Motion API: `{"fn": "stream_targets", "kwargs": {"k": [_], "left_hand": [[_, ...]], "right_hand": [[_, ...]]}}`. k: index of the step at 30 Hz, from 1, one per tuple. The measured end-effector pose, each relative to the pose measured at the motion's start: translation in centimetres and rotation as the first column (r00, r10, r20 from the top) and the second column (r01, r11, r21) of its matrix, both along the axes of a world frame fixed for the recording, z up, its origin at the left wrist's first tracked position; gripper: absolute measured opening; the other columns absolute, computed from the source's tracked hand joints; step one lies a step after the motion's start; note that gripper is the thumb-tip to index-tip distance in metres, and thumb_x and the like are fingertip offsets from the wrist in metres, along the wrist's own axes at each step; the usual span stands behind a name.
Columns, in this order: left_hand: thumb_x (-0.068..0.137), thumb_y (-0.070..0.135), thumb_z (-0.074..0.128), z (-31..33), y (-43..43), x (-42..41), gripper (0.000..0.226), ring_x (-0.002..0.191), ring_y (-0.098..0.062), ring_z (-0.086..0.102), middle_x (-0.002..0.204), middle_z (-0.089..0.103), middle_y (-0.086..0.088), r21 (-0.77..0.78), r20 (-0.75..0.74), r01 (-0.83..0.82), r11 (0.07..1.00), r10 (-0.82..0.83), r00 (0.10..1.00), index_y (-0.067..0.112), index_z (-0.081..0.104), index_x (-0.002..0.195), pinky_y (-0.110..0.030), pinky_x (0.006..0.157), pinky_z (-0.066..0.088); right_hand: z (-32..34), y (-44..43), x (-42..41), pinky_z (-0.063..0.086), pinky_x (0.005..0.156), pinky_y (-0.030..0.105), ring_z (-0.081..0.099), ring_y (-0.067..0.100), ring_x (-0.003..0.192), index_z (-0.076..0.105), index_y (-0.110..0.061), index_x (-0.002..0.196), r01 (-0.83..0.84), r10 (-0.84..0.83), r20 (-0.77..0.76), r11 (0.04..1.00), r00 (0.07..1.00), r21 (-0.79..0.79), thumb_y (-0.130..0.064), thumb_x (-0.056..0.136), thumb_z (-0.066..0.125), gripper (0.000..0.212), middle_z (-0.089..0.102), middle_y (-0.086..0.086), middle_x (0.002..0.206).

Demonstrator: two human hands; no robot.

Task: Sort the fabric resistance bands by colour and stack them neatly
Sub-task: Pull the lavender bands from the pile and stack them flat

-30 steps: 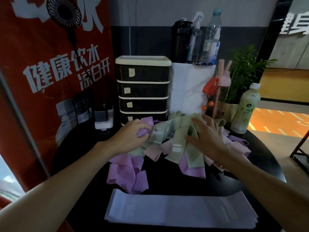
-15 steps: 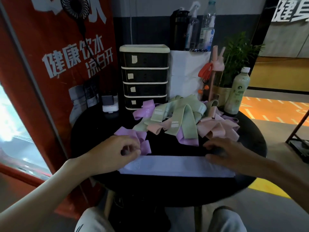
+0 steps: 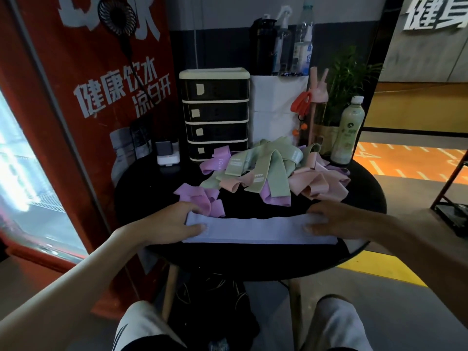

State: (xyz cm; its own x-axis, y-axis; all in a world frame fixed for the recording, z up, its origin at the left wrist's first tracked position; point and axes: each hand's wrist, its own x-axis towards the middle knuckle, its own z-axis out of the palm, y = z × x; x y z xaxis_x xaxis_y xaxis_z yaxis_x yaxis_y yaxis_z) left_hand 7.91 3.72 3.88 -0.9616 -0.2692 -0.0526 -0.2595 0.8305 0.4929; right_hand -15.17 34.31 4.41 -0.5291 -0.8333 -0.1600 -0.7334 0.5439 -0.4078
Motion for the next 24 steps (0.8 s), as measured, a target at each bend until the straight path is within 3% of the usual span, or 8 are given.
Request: {"fn": "stream_targets", "kwargs": {"k": [2, 5, 7, 9, 14, 18, 20, 24], "left_hand": [[0.078, 0.053, 0.066, -0.1, 0.3, -0.2, 0.044, 0.086, -0.015, 0.066, 0.099, 0.069, -0.004, 0.032, -0.030, 0.014, 0.999, -0.013, 0.999, 0.016, 0.069, 0.103, -0.036, 0.079, 0.056], [0.083, 0.040, 0.071, -0.4, 0.8, -0.1, 0.032, 0.078, -0.006, 0.058, 0.089, 0.062, -0.001, 0.011, -0.119, 0.008, 1.000, -0.007, 0.993, 0.012, 0.069, 0.098, -0.018, 0.072, 0.046], [0.082, 0.035, 0.072, -0.7, 0.7, 0.2, 0.023, 0.079, -0.004, 0.062, 0.089, 0.065, 0.005, 0.072, -0.181, 0.005, 0.997, 0.008, 0.983, 0.018, 0.068, 0.097, -0.023, 0.074, 0.050], [0.084, 0.034, 0.071, -1.1, 0.9, 0.4, 0.016, 0.084, -0.004, 0.064, 0.093, 0.068, 0.008, 0.105, -0.225, 0.006, 0.994, 0.018, 0.974, 0.027, 0.066, 0.097, -0.027, 0.077, 0.052], [0.093, 0.019, 0.068, -2.6, 1.8, 0.7, 0.029, 0.108, 0.011, 0.053, 0.113, 0.058, 0.021, 0.067, -0.463, -0.047, 0.997, 0.073, 0.883, 0.029, 0.059, 0.118, -0.008, 0.087, 0.038], [0.090, 0.032, 0.057, -4.5, 2.2, 1.0, 0.033, 0.109, 0.005, 0.049, 0.113, 0.048, 0.019, -0.019, -0.465, 0.006, 1.000, -0.014, 0.885, 0.025, 0.057, 0.122, -0.004, 0.091, 0.032], [0.091, 0.036, 0.056, -4.7, 2.3, 1.1, 0.026, 0.109, 0.004, 0.048, 0.112, 0.041, 0.026, -0.026, -0.472, 0.022, 0.999, -0.031, 0.881, 0.032, 0.052, 0.116, -0.003, 0.093, 0.030], [0.092, 0.037, 0.053, -4.6, 2.0, 1.0, 0.011, 0.098, 0.000, 0.050, 0.103, 0.043, 0.024, -0.043, -0.478, 0.028, 0.999, -0.045, 0.877, 0.030, 0.051, 0.101, -0.009, 0.087, 0.035]], "right_hand": [[-0.2, 0.2, -0.1, 0.046, 0.076, 0.027, 0.056, 0.008, 0.090, 0.057, -0.025, 0.105, -0.013, 0.013, -0.028, 1.000, 1.000, -0.017, -0.042, 0.090, 0.064, 0.024, 0.058, -0.006, 0.104], [-0.2, 0.5, 0.2, 0.045, 0.073, 0.025, 0.055, 0.008, 0.091, 0.058, -0.024, 0.107, -0.016, 0.011, -0.056, 0.997, 0.998, -0.082, -0.037, 0.089, 0.066, 0.024, 0.056, -0.008, 0.105], [-0.3, 0.8, 0.5, 0.046, 0.072, 0.026, 0.055, 0.008, 0.090, 0.060, -0.022, 0.102, -0.007, 0.003, -0.030, 0.988, 1.000, -0.156, -0.033, 0.087, 0.070, 0.021, 0.057, -0.008, 0.102], [-0.3, 1.0, 0.9, 0.046, 0.072, 0.027, 0.055, 0.006, 0.087, 0.063, -0.021, 0.097, 0.003, -0.009, -0.027, 0.973, 1.000, -0.233, -0.030, 0.085, 0.073, 0.019, 0.058, -0.008, 0.098], [-0.5, 0.8, 1.9, 0.043, 0.069, 0.010, 0.056, -0.003, 0.087, 0.056, -0.029, 0.102, 0.129, -0.162, -0.040, 0.890, 0.986, -0.438, -0.026, 0.083, 0.075, 0.027, 0.058, -0.017, 0.098], [-2.6, 1.2, 1.8, 0.040, 0.101, 0.034, 0.045, 0.006, 0.117, 0.047, -0.032, 0.132, 0.122, -0.180, -0.196, 0.953, 0.964, -0.276, -0.044, 0.084, 0.069, 0.054, 0.048, -0.017, 0.122], [-3.4, 1.5, 1.7, 0.036, 0.105, 0.039, 0.039, 0.002, 0.115, 0.045, -0.032, 0.133, 0.120, -0.180, -0.225, 0.960, 0.958, -0.253, -0.049, 0.087, 0.063, 0.053, 0.041, -0.020, 0.122], [-3.6, 1.5, 2.1, 0.036, 0.080, 0.006, 0.044, -0.008, 0.095, 0.055, -0.021, 0.117, 0.059, -0.148, -0.201, 0.918, 0.968, -0.392, -0.032, 0.089, 0.066, 0.032, 0.045, -0.014, 0.107]]}}
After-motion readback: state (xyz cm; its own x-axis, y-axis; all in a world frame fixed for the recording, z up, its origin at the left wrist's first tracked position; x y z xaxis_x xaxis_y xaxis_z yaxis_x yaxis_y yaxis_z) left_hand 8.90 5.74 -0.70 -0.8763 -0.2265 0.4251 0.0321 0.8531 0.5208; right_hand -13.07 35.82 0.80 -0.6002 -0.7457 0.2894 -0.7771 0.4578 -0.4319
